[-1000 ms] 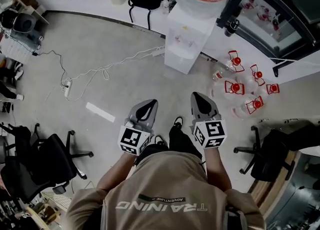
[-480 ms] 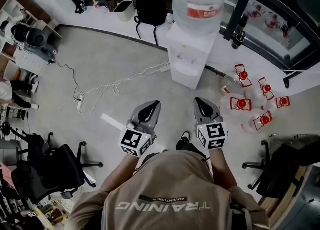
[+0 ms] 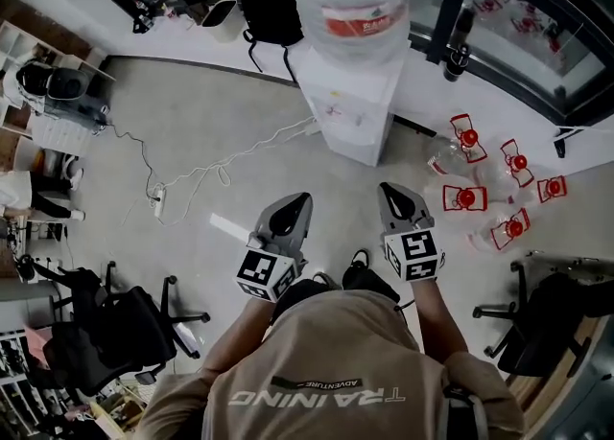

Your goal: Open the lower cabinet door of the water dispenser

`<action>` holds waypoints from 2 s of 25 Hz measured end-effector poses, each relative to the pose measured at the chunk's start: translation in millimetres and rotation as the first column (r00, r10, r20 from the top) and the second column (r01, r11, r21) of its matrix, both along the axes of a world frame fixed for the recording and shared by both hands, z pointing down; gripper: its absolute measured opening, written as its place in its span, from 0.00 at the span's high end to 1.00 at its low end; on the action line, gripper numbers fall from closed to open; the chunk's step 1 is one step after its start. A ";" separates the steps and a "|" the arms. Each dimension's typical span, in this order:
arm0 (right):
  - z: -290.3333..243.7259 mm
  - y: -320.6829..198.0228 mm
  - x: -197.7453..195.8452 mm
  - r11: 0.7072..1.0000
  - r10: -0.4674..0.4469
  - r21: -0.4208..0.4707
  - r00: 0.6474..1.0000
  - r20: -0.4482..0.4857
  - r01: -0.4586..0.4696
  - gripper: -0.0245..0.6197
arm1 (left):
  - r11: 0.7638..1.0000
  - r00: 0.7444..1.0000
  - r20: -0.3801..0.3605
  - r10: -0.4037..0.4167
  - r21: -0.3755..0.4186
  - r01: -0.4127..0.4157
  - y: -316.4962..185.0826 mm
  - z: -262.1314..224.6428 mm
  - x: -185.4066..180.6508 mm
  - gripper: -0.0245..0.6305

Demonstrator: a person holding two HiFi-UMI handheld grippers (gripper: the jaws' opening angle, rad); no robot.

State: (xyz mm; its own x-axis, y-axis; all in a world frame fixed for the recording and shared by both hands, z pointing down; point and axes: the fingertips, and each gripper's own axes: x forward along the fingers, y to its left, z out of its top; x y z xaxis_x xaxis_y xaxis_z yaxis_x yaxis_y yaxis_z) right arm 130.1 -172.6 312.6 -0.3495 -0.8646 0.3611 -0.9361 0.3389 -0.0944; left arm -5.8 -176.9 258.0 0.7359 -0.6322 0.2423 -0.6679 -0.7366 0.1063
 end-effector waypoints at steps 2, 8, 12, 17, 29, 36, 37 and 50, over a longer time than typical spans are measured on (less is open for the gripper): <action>4.5 -4.5 3.4 1.000 0.004 -0.013 1.000 0.008 -0.004 0.95 | 1.000 1.000 0.007 0.008 -0.008 -0.008 -4.6 1.9 4.8 0.96; 15.5 -20.0 -3.5 0.999 0.007 -0.040 1.000 0.009 -0.007 0.95 | 1.000 0.999 0.040 0.029 -0.010 -0.028 -28.8 12.0 -1.1 0.96; 15.5 -27.9 -1.3 0.995 0.081 -0.053 0.996 0.043 -0.079 0.95 | 0.997 0.997 0.019 0.068 -0.028 -0.068 -43.1 19.5 -4.3 0.96; -2.4 -36.5 0.2 0.985 0.168 -0.026 0.986 0.010 -0.168 0.95 | 0.989 0.990 0.010 0.140 0.047 -0.141 -70.1 1.8 -6.9 0.96; -15.4 -62.3 -34.2 0.969 0.240 0.050 0.970 0.036 -0.241 0.95 | 0.974 0.979 0.018 0.205 0.100 -0.206 -132.8 13.7 -35.4 0.96; -18.8 -68.8 -55.3 0.975 0.214 0.050 0.973 0.087 -0.219 0.95 | 0.970 0.978 0.029 0.207 0.123 -0.209 -138.6 17.8 -39.4 0.96; -20.2 -67.7 -56.1 0.975 0.208 0.054 0.973 0.096 -0.213 0.95 | 0.971 0.979 0.027 0.203 0.123 -0.205 -134.9 16.5 -38.6 0.96; 10.5 65.3 -6.2 0.975 0.219 -0.021 0.974 -0.051 -0.221 0.95 | 0.985 0.986 0.079 0.150 0.078 -0.156 -31.3 36.5 -18.5 0.96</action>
